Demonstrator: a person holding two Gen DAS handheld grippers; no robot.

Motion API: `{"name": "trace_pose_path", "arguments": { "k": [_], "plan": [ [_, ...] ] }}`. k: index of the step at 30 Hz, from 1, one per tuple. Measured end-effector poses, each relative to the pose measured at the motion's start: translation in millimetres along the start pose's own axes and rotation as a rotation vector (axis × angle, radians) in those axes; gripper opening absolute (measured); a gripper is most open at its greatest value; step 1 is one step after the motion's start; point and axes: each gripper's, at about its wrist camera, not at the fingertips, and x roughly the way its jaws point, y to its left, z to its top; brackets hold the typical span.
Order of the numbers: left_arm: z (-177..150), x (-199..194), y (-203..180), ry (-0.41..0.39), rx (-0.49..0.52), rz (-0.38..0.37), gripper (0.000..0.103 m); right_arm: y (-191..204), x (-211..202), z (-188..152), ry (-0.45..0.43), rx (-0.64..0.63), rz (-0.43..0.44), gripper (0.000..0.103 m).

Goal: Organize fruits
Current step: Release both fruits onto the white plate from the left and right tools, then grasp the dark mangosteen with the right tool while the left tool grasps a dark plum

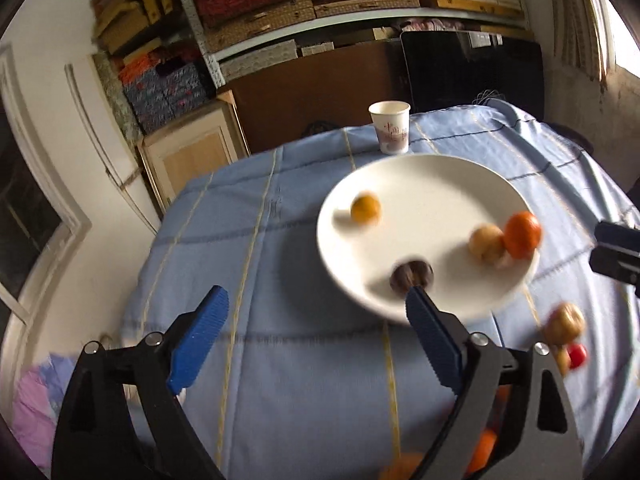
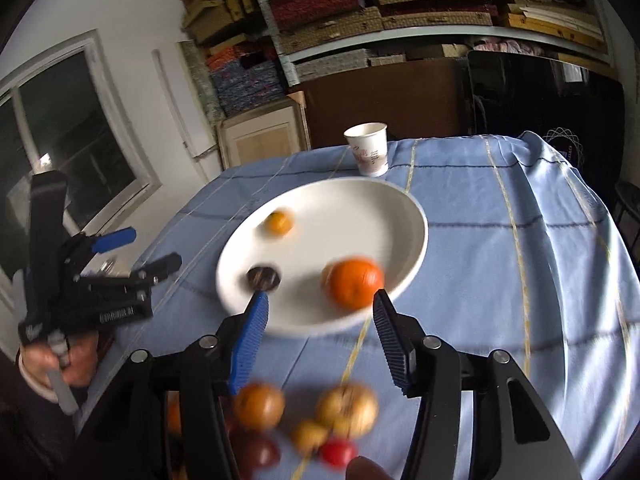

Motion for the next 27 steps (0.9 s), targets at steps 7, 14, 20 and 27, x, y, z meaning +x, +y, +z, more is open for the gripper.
{"name": "trace_pose_path", "arguments": {
  "k": [7, 14, 20, 27],
  "plan": [
    [-78, -33, 21, 0.072, -0.107, -0.102, 0.092, 14, -27, -80, 0.119, -0.06, 0.022, 0.058],
    [-146, -72, 13, 0.045, -0.108, -0.154, 0.092, 42, -37, -115, 0.208, -0.195, 0.035, 0.058],
    [-180, -85, -6, 0.072, -0.087, -0.254, 0.092, 53, -28, -128, 0.269, -0.266, 0.006, 0.058],
    [-188, -88, -15, 0.078, -0.101, -0.314, 0.092, 57, -26, -127, 0.263, -0.282, -0.013, 0.055]
  ]
}}
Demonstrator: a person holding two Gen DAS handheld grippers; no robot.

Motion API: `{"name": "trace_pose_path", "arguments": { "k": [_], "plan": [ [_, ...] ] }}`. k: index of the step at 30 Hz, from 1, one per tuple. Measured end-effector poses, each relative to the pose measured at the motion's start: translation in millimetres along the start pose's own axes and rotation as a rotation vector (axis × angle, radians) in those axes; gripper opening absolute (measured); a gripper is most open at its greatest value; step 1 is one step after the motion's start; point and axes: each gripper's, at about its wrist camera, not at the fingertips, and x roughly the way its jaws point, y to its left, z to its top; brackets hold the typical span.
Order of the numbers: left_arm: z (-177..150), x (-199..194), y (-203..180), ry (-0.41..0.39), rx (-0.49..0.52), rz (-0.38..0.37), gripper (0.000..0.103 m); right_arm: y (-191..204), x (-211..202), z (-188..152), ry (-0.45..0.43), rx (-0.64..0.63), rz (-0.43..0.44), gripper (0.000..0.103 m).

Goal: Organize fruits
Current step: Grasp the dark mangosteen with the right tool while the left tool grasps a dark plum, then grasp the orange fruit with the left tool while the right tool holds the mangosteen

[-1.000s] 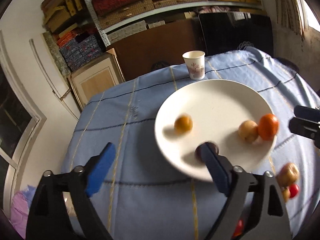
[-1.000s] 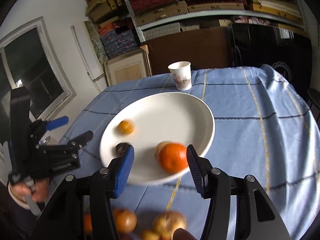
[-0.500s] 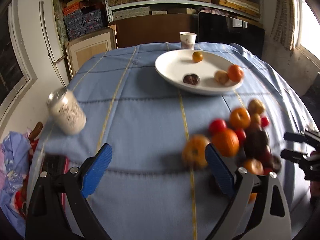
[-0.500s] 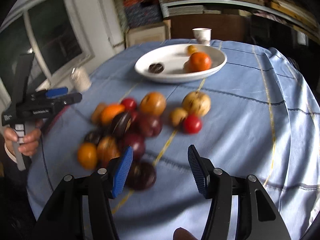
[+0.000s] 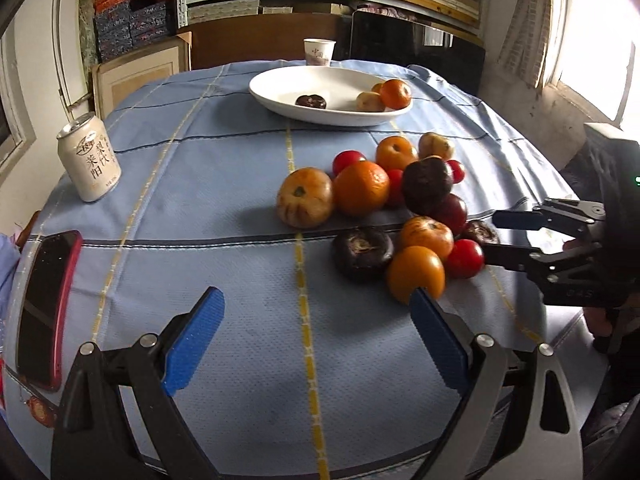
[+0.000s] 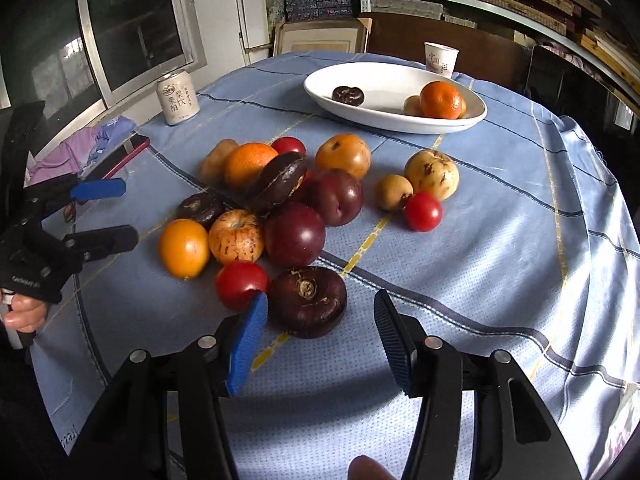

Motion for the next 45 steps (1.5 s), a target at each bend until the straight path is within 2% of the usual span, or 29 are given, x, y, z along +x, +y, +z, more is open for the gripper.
{"name": "trace_pose_path", "arguments": {
  "k": [6, 11, 14, 17, 18, 23, 43, 45],
  "plan": [
    [1, 2, 0, 0.006, -0.002, -0.004, 0.092, 1, 6, 4, 0.012, -0.001, 0.007, 0.052],
    [1, 2, -4, 0.002, 0.011, -0.034, 0.092, 5, 13, 3, 0.032, -0.017, 0.02, 0.043],
    [2, 3, -12, 0.001, 0.032, -0.052, 0.09, -5, 12, 3, 0.018, 0.035, 0.063, 0.042],
    [3, 5, -20, 0.007, 0.053, -0.083, 0.081, -22, 5, 3, -0.026, 0.129, 0.118, 0.042],
    [3, 6, -22, 0.012, 0.056, -0.093, 0.075, -28, 2, 3, -0.042, 0.154, 0.122, 0.042],
    [7, 14, -30, 0.037, 0.062, -0.14, 0.061, -41, -2, 1, -0.071, 0.219, 0.115, 0.042],
    [14, 26, -37, 0.073, 0.062, -0.177, 0.061, -42, -6, 1, -0.089, 0.221, 0.096, 0.042],
    [14, 27, -37, 0.075, 0.061, -0.18, 0.055, -43, -5, 0, -0.087, 0.224, 0.095, 0.042]
  ]
}}
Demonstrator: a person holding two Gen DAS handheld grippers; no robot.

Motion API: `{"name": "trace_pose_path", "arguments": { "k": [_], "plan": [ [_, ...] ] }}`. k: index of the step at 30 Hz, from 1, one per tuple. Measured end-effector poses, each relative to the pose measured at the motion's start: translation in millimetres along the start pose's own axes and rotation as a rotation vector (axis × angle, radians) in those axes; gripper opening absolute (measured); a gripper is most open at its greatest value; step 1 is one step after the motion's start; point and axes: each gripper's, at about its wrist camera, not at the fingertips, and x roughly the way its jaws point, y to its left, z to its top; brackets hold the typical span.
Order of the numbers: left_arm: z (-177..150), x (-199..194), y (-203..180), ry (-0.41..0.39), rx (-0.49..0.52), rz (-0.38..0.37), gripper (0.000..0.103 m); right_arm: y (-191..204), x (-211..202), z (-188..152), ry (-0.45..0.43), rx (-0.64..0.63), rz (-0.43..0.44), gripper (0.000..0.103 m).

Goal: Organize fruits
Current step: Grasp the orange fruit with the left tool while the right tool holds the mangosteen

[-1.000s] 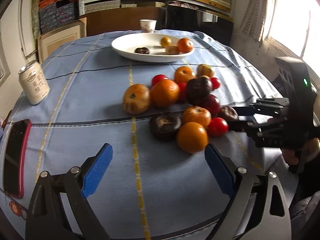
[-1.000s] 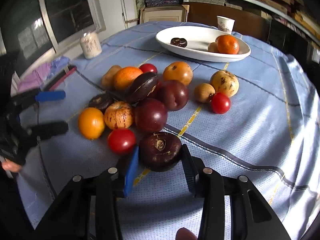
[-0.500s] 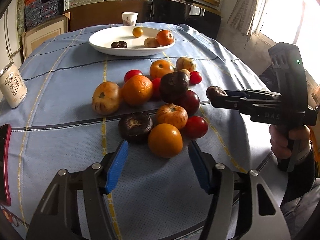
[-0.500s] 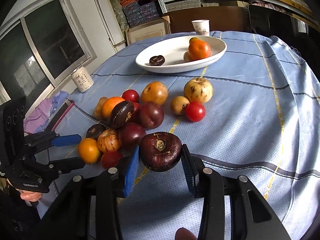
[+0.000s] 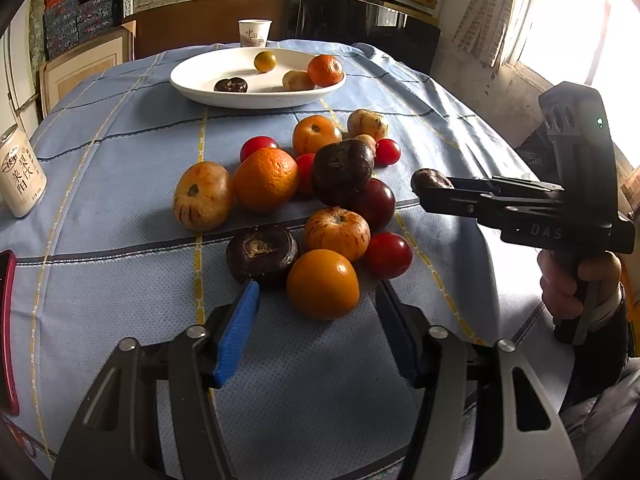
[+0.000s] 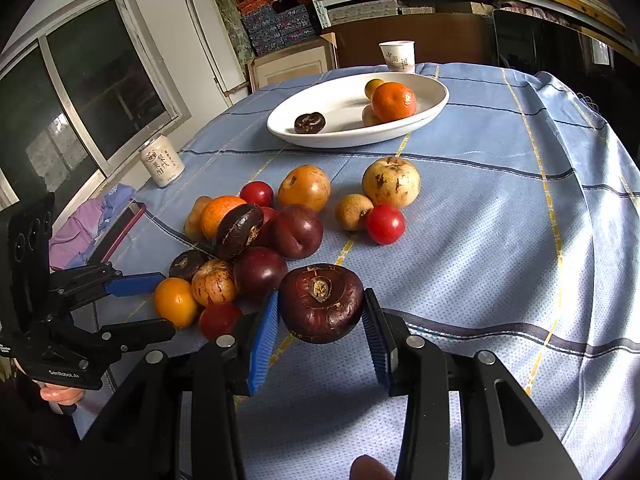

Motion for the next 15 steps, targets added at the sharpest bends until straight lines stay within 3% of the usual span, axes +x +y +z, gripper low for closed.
{"name": "trace_pose_path", "arguments": {
  "k": [3, 15],
  "plan": [
    [-0.4, 0.4, -0.3, 0.004, -0.002, -0.004, 0.05, -0.8, 0.4, -0.2, 0.002, 0.004, -0.002, 0.042],
    [2.6, 3.8, -4.3, 0.008, 0.007, -0.018, 0.049, -1.6, 1.8, -0.8, 0.005, 0.007, -0.008, 0.042]
  ]
}}
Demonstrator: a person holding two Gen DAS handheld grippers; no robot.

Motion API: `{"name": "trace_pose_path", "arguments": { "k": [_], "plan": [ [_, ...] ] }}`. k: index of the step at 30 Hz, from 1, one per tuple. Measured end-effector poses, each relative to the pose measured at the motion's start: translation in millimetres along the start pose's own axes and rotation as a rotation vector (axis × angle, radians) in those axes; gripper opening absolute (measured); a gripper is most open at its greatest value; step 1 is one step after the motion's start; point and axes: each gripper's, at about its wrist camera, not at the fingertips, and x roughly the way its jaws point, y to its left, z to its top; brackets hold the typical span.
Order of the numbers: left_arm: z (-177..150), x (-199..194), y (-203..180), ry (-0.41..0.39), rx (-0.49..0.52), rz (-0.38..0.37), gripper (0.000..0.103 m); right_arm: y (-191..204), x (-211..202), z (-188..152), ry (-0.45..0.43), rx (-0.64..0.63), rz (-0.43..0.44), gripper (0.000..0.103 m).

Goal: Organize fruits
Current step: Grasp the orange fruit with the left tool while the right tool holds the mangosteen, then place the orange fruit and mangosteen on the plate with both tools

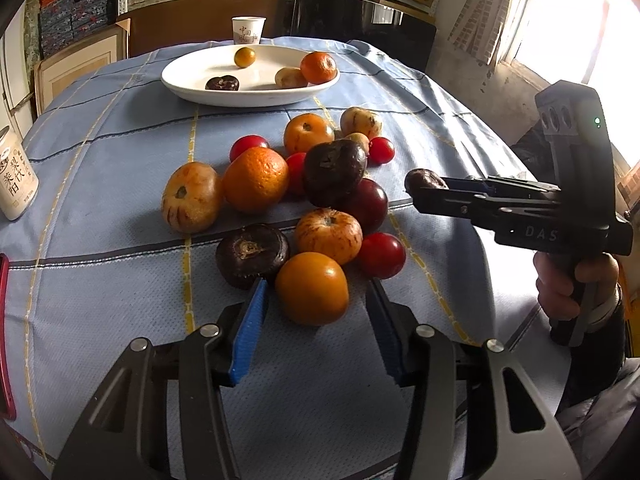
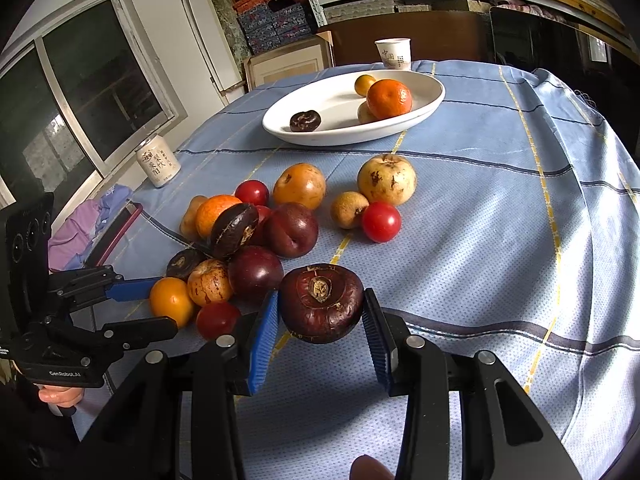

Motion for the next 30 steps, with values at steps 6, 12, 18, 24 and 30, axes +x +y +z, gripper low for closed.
{"name": "trace_pose_path", "arguments": {
  "k": [6, 12, 18, 24, 30],
  "plan": [
    [3, 3, 2, 0.004, -0.013, -0.007, 0.047, 0, 0, 0, 0.0, 0.0, 0.0, 0.042],
    [3, 5, 2, 0.008, -0.015, 0.002, 0.043, -1, 1, 0, 0.003, 0.003, -0.002, 0.042],
    [4, 5, 6, 0.013, -0.031, 0.006, 0.037, -3, 1, 0, 0.006, 0.011, -0.003, 0.042],
    [2, -1, 2, -0.01, -0.018, 0.027, 0.037, -3, -1, -1, -0.004, 0.013, -0.002, 0.042],
    [3, -15, 6, -0.039, -0.017, 0.018, 0.037, -4, -4, 0, -0.014, 0.026, 0.011, 0.042]
  ]
}}
